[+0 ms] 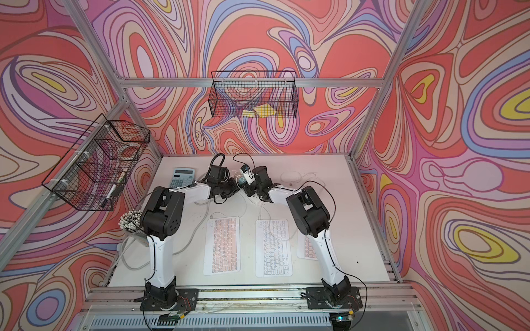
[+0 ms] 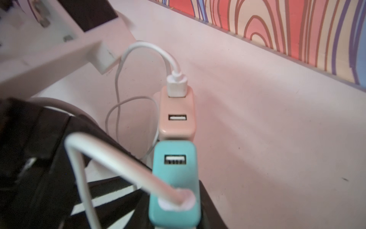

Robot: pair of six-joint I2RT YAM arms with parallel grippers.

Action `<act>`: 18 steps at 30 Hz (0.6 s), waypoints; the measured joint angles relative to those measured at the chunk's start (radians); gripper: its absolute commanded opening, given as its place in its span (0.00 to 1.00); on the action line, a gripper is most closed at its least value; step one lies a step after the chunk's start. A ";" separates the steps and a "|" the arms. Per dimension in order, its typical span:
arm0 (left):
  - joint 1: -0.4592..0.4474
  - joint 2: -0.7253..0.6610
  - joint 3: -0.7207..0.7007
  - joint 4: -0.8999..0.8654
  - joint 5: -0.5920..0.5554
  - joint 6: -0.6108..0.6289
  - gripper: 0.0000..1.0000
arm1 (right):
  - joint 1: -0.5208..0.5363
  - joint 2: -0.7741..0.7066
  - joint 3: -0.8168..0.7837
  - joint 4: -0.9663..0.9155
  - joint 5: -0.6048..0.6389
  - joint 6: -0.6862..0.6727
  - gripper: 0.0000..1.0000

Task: Unplug the wireless keyboard
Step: Remove the plug from the socket.

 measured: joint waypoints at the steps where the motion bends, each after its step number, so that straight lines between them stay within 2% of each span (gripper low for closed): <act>1: -0.002 0.000 -0.002 0.002 0.002 0.000 0.32 | -0.010 0.001 0.000 -0.001 -0.030 0.026 0.25; 5: -0.008 0.000 -0.011 0.037 0.007 0.003 0.32 | -0.055 0.013 0.003 0.005 -0.151 0.140 0.25; 8: -0.008 0.000 -0.014 0.048 0.006 0.003 0.31 | -0.069 0.024 0.013 0.009 -0.192 0.185 0.25; 13: -0.008 0.000 -0.015 0.055 0.004 0.003 0.32 | -0.059 0.024 0.013 0.007 -0.168 0.172 0.25; 18: -0.002 0.006 -0.013 0.048 0.000 -0.003 0.31 | -0.017 0.019 0.015 0.005 -0.064 0.088 0.25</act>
